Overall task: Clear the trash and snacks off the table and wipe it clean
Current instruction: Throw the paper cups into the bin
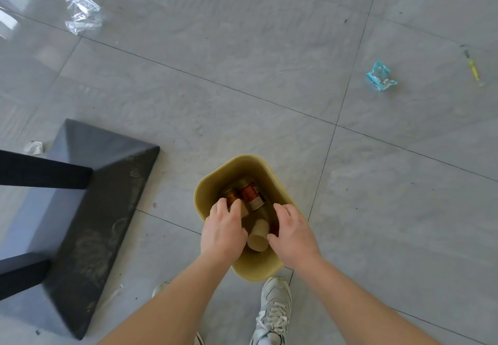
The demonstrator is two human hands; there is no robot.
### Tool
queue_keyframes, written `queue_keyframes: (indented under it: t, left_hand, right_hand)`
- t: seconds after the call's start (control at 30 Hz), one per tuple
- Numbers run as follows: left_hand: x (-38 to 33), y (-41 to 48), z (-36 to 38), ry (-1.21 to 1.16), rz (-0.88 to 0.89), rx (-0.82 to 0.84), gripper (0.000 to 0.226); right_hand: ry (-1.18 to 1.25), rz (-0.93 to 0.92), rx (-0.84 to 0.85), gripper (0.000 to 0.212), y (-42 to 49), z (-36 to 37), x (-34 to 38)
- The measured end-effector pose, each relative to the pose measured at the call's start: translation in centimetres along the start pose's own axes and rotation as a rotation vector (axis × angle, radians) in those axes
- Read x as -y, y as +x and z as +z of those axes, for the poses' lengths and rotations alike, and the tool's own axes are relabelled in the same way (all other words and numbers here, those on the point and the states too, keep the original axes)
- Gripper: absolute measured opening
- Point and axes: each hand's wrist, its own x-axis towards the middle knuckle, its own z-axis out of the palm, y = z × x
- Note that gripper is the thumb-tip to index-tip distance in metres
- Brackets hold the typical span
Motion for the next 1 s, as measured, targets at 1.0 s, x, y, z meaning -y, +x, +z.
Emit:
queue_keyframes:
  t: [1.0]
  left_hand:
    - [-1.4, -10.5, -19.6, 0.003, 0.058, -0.157, 0.057]
  right_hand:
    - [-0.042, -0.094, -0.07, 0.06, -9.1, -14.0, 10.4]
